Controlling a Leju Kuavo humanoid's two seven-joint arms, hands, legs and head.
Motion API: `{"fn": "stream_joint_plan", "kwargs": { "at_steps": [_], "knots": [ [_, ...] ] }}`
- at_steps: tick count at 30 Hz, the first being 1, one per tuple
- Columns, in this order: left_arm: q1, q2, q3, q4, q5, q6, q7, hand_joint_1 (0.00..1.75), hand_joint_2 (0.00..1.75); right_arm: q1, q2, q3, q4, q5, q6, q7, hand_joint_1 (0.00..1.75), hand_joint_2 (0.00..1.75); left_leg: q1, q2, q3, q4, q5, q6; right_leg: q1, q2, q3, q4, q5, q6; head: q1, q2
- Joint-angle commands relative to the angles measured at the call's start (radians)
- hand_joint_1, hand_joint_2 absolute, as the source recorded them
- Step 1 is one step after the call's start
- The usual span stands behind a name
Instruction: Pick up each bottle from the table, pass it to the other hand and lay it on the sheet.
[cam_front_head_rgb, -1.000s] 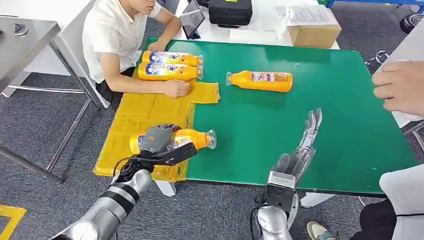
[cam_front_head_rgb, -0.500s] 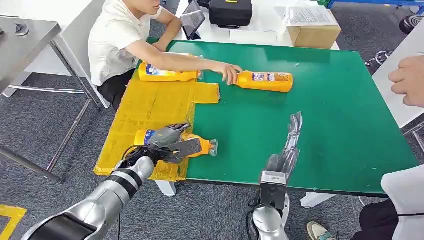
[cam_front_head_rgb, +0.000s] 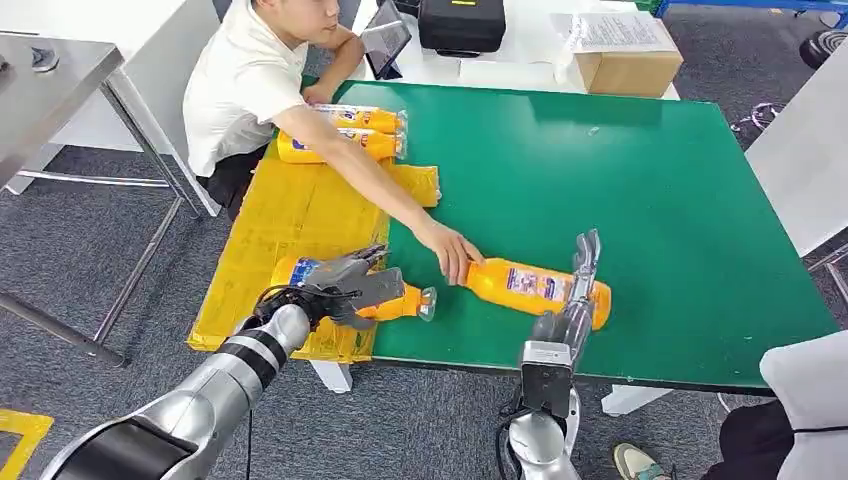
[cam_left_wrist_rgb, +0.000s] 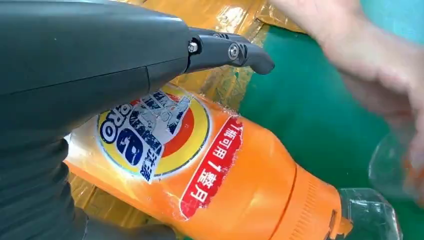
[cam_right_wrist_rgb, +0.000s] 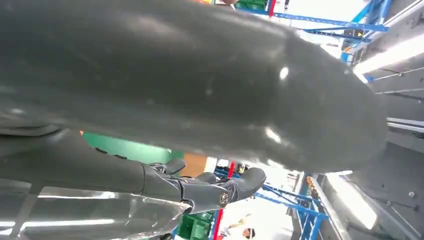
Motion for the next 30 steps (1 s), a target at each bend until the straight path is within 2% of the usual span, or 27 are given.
{"fn": "stream_joint_plan", "kwargs": {
  "at_steps": [1,4,5,6,7,8,9,11,15,17,19,20,23,24,25,26,28,29,30],
  "knots": [
    [-0.030,-0.007,0.010,0.083,0.005,-0.017,0.000,0.00,1.75,-0.038,-0.029,0.004,0.060,0.000,0.002,0.001,0.00,0.00,0.001,0.002,0.005,-0.001,-0.001,-0.002,0.001,0.002,0.004,-0.001,-0.001,-0.002,0.000,0.000],
    [-0.012,-0.020,0.031,0.028,0.073,-0.022,-0.074,0.00,1.75,-0.032,-0.024,-0.006,0.059,0.014,0.002,0.001,0.00,0.00,0.001,0.001,0.005,-0.001,-0.002,-0.002,0.001,0.002,0.004,-0.001,-0.001,-0.002,0.000,0.000],
    [0.025,-0.032,0.022,-0.061,0.084,0.076,-0.154,0.00,1.75,-0.022,-0.021,-0.019,0.052,0.035,0.002,0.001,0.00,0.00,0.001,0.001,0.004,-0.001,-0.001,-0.001,0.001,0.001,0.004,-0.001,-0.001,-0.002,0.000,0.000],
    [0.053,-0.041,0.023,-0.125,0.112,0.113,-0.177,0.00,1.75,-0.013,-0.020,-0.029,0.044,0.056,0.002,0.001,0.00,0.00,0.001,0.001,0.005,-0.001,-0.002,-0.002,0.001,0.001,0.005,-0.001,-0.002,-0.002,0.000,0.000],
    [0.127,-0.060,0.034,-0.275,0.211,0.140,-0.210,0.00,1.75,0.002,-0.012,-0.057,0.034,0.120,0.002,0.001,0.00,0.00,0.001,-0.001,0.004,-0.001,-0.001,-0.001,0.001,0.000,0.005,-0.002,-0.001,-0.001,0.000,0.000],
    [0.188,-0.067,0.023,-0.394,0.273,0.169,-0.237,0.00,1.75,0.013,-0.006,-0.080,0.021,0.169,0.002,0.001,0.00,1.75,0.001,-0.002,0.004,-0.001,-0.001,-0.001,0.001,-0.001,0.005,-0.001,-0.002,-0.001,0.000,0.000],
    [0.222,-0.071,0.012,-0.456,0.295,0.202,-0.250,0.00,1.75,0.018,-0.003,-0.095,0.020,0.205,0.002,0.001,0.00,1.75,0.000,-0.001,0.002,-0.001,-0.001,-0.001,0.000,-0.001,0.003,-0.001,-0.001,-0.001,0.000,0.000],
    [0.311,-0.042,-0.093,-0.628,0.311,0.345,-0.237,0.00,1.75,0.034,0.009,-0.144,-0.011,0.285,0.002,0.001,0.00,1.75,0.000,0.000,0.004,-0.001,-0.002,-0.001,0.000,0.000,0.004,-0.001,-0.002,-0.001,0.000,0.000],
    [0.356,-0.018,-0.171,-0.707,0.375,0.370,-0.245,0.00,1.75,0.044,0.012,-0.198,-0.028,0.337,0.002,0.001,0.00,1.75,0.000,0.001,0.004,0.000,-0.004,-0.002,0.000,0.002,0.003,0.000,-0.002,-0.002,0.000,0.000],
    [0.383,-0.001,-0.216,-0.762,0.424,0.380,-0.252,0.00,1.75,0.049,-0.001,-0.226,-0.003,0.426,0.002,0.001,0.00,1.75,0.000,-0.001,0.001,0.000,-0.002,-0.002,0.000,-0.001,0.001,-0.001,-0.001,-0.001,0.000,0.000],
    [0.408,0.010,-0.234,-0.821,0.433,0.415,-0.307,0.00,1.75,0.046,-0.022,-0.250,0.034,0.579,0.002,0.001,0.00,1.75,0.000,-0.001,0.002,-0.001,-0.002,-0.002,0.000,0.000,0.002,-0.002,-0.002,-0.001,0.000,0.000],
    [0.419,0.016,-0.239,-0.859,0.395,0.464,-0.341,0.00,1.75,0.041,-0.038,-0.252,0.050,0.608,0.002,0.001,0.00,1.75,0.000,0.000,0.002,-0.001,-0.002,-0.002,0.000,0.001,0.002,-0.002,-0.001,-0.001,0.000,0.000],
    [0.430,0.021,-0.240,-0.886,0.394,0.468,-0.336,0.00,1.75,0.035,-0.044,-0.256,0.062,0.605,0.002,0.001,0.00,1.75,0.001,0.000,0.005,-0.001,-0.004,-0.002,0.001,0.001,0.004,-0.002,-0.002,-0.002,0.000,0.000],
    [0.444,0.023,-0.237,-0.897,0.391,0.474,-0.335,0.00,1.75,0.034,-0.040,-0.278,0.075,0.672,0.002,0.001,0.00,1.75,0.000,0.000,0.003,-0.001,-0.003,-0.002,0.000,0.001,0.003,-0.002,-0.002,-0.001,0.000,0.000],
    [0.462,0.019,-0.230,-0.902,0.424,0.448,-0.327,0.00,1.75,0.025,-0.032,-0.337,0.172,0.795,0.002,0.001,0.00,1.75,0.000,-0.001,0.002,-0.001,-0.002,-0.002,0.001,0.000,0.003,-0.002,-0.001,-0.001,0.000,0.000],
    [0.475,0.013,-0.224,-0.903,0.457,0.425,-0.318,0.00,1.75,0.018,-0.039,-0.355,0.229,0.826,0.002,0.009,0.00,1.75,0.001,0.000,0.005,-0.002,-0.003,-0.002,0.001,0.001,0.005,-0.003,-0.002,-0.002,0.000,0.000],
    [0.521,-0.014,-0.189,-0.885,0.618,0.337,-0.267,0.00,1.75,-0.001,-0.077,-0.383,0.313,0.855,0.002,0.047,0.00,1.75,0.001,0.000,0.007,-0.003,-0.003,-0.002,0.001,0.002,0.007,-0.005,-0.001,-0.002,0.000,0.000],
    [0.542,-0.045,-0.161,-0.815,0.734,0.326,-0.205,0.00,1.75,-0.024,-0.118,-0.405,0.387,0.904,0.002,0.110,0.00,1.75,0.001,0.000,0.007,-0.003,-0.003,-0.001,0.001,0.001,0.007,-0.005,-0.001,-0.001,0.000,0.000],
    [0.543,-0.049,-0.163,-0.782,0.742,0.329,-0.231,0.00,1.75,-0.032,-0.133,-0.414,0.402,0.883,0.002,0.092,0.00,1.75,0.001,0.001,0.008,-0.003,-0.003,-0.002,0.001,0.002,0.008,-0.005,-0.001,-0.001,0.000,0.000]
  ]
}}
